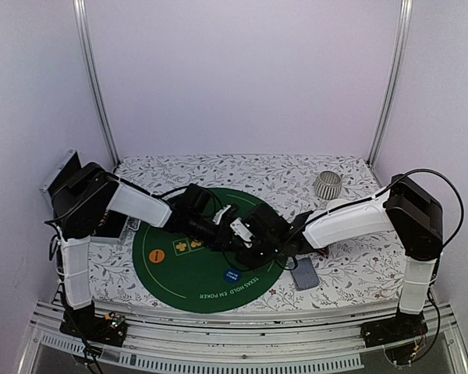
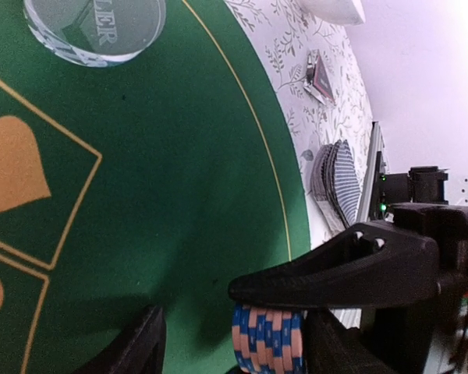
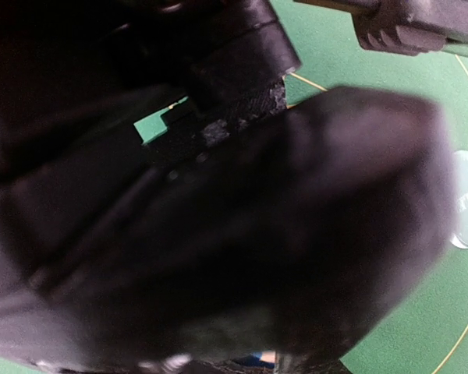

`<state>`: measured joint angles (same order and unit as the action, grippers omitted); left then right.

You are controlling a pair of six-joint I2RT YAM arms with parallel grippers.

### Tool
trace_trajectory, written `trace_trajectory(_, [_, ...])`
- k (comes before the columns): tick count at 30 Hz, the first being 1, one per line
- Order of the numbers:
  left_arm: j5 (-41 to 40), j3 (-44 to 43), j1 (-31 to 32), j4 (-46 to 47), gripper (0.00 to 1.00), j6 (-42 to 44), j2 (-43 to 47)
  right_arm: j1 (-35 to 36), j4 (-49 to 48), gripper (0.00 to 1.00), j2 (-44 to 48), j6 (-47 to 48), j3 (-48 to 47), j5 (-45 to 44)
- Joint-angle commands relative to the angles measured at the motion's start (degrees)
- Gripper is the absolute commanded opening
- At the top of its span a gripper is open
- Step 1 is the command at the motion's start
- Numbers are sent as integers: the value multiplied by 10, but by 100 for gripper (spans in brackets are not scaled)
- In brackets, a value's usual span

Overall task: Distribute texas hold em gaming equipment
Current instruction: Pass from the left arm to the right, then place the poker chips pile in the small blind area.

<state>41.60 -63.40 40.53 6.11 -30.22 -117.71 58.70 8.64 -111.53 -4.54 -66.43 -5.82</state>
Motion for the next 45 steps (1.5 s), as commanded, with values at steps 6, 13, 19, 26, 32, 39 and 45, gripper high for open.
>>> trace_trajectory(6, [-19, 25, -11, -8, 57, 69, 26, -15, 101, 4, -38, -17, 23, -17])
trace_trajectory(13, [42, 48, -25, 67, 60, 54, 16, -16, 61, 9, -35, -6, 36, -9])
trace_trajectory(19, [44, 39, -28, 63, 60, 42, -14, -15, 39, 11, -43, 4, 34, -5])
trace_trajectory(26, [16, 60, -62, 63, 60, 33, 2, -16, 59, 12, -27, 1, 41, -7])
trace_trajectory(32, [20, 53, -78, 57, 61, 49, 32, -15, 94, 12, -14, -1, 42, -5])
trace_trajectory(39, [-22, 52, -105, -14, 60, 83, 95, -7, 163, 12, -6, -2, 18, -9])
trace_trajectory(45, [-66, 70, -139, -48, 61, 95, 165, 0, 234, 12, 1, -12, 0, -9])
